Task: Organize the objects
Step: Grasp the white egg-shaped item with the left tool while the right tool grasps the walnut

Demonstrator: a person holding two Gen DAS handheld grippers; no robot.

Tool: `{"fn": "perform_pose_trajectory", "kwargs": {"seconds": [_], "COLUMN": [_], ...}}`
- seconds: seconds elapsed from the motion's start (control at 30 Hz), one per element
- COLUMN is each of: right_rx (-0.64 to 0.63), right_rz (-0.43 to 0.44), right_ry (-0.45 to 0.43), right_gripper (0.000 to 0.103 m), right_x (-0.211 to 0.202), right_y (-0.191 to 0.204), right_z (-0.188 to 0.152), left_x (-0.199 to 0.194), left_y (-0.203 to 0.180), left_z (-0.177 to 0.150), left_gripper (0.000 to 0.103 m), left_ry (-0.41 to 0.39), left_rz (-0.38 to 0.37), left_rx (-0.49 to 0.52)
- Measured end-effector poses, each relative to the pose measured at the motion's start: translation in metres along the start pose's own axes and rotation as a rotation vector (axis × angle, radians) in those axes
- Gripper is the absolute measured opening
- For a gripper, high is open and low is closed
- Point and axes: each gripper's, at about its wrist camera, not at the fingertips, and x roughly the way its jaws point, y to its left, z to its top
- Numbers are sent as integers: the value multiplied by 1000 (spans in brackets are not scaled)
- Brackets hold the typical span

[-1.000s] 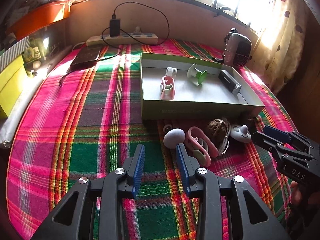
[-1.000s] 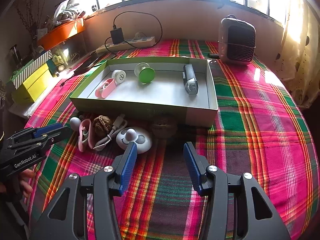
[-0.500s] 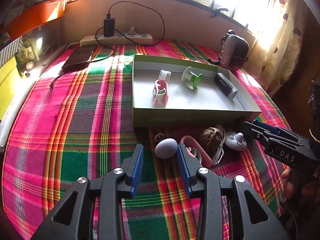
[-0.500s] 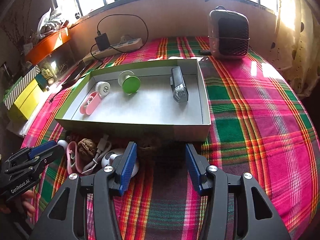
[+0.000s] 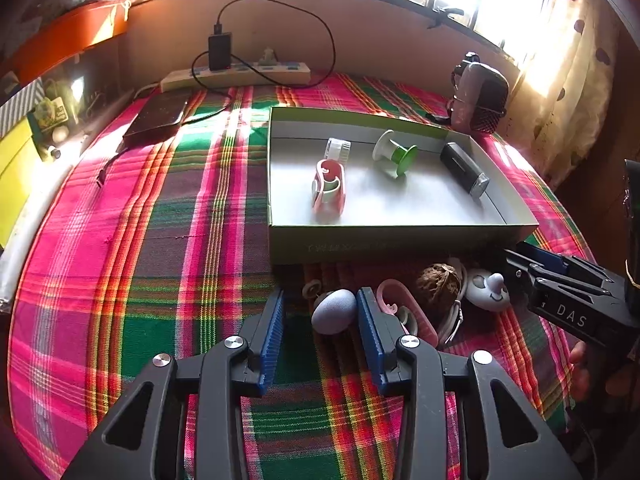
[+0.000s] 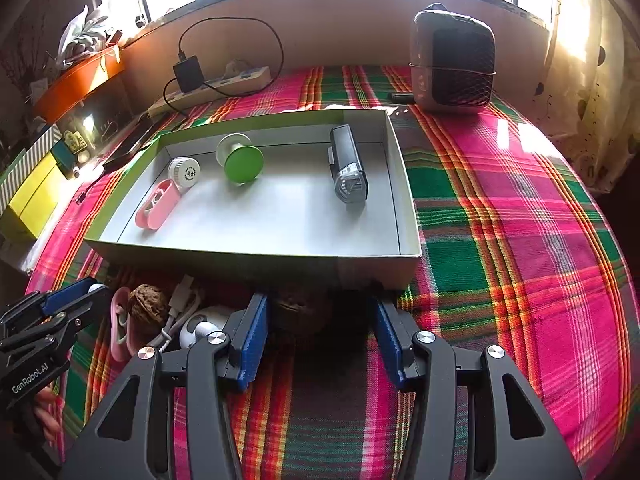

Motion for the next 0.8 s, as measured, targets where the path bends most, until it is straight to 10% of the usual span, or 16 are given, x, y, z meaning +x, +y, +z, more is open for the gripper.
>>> {"fn": "perform_pose_trajectory", "kwargs": {"seconds": [0.8], "right_rx": [5], "right_rz": [-96], "right_ry": [-3], "right_gripper": [50], "right_x": [0], "right_y": [-7], "right_z": [-4], "left_x": [0], "left_y": [13], "left_z": [-3], "left_gripper": [35], "left_ry": [-23], "left_rz": [18], "left_rx": [-12]}}
